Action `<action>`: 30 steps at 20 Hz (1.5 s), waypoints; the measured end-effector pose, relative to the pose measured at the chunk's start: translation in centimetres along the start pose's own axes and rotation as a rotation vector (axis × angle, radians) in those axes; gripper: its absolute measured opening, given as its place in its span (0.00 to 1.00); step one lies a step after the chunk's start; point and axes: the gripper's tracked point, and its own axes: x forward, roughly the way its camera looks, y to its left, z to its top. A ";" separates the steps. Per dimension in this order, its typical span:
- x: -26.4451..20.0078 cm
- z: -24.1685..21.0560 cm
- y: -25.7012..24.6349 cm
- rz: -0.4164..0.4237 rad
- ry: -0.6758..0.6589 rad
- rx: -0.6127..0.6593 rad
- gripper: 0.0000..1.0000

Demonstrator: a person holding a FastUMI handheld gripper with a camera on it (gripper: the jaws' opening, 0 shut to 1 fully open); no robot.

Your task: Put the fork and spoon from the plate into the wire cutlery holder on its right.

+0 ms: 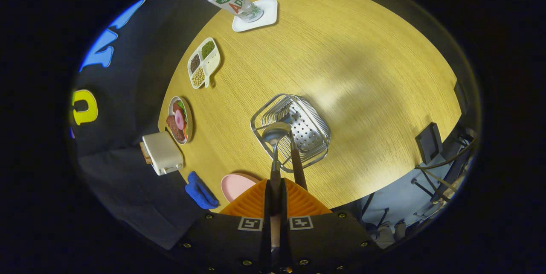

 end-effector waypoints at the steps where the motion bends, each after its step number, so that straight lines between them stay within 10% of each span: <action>1: 0.0 0.0 0.0 -0.001 0.004 0.006 0.08; 23: -0.6 -0.6 2.8 0.076 0.026 0.127 0.24; 24: -0.8 -0.6 2.8 0.071 0.018 0.127 0.40; 27: -0.9 -0.4 3.4 0.074 -0.013 0.127 0.46; 29: -1.7 -0.1 3.5 0.076 -0.024 0.121 0.97; 30: -1.5 -0.3 3.6 0.075 -0.026 0.118 0.97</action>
